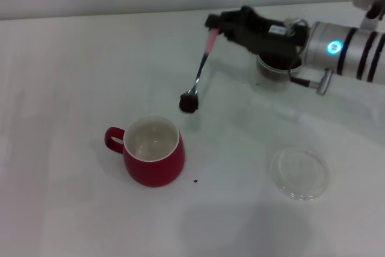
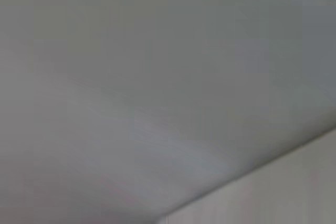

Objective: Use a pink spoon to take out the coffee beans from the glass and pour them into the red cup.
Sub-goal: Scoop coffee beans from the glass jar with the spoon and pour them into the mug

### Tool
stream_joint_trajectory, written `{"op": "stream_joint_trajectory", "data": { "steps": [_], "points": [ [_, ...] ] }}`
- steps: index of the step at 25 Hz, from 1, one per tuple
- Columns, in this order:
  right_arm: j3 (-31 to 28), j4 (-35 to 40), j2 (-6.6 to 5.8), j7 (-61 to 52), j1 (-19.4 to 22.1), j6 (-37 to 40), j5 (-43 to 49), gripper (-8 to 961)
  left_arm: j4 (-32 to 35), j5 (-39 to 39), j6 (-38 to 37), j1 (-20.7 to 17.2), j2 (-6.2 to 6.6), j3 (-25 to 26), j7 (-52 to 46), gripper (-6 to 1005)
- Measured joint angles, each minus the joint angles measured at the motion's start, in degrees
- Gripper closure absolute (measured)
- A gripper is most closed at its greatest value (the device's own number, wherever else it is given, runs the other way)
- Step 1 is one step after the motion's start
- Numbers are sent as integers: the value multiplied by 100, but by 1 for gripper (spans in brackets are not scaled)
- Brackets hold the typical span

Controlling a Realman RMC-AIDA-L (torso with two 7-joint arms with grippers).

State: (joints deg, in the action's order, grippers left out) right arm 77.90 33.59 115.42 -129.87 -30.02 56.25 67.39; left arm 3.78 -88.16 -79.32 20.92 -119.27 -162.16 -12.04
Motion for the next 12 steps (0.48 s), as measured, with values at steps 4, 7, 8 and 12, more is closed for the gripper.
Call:
{"op": "stream_joint_trajectory", "data": {
  "steps": [4, 7, 8, 12],
  "points": [
    [448, 38, 32, -73, -49, -39, -104, 753, 7, 1, 8, -15, -1, 0, 0, 212],
    [745, 57, 43, -50, -91, -86, -279, 750, 22, 11, 18, -24, -7, -1, 0, 212],
    [818, 68, 49, -43, -109, -105, -309, 749, 25, 18, 19, -29, -8, -6, 0, 212],
    [1040, 147, 70, 23, -126, -244, -419, 744, 26, 27, 22, -46, -10, -27, 0, 212]
  ]
}}
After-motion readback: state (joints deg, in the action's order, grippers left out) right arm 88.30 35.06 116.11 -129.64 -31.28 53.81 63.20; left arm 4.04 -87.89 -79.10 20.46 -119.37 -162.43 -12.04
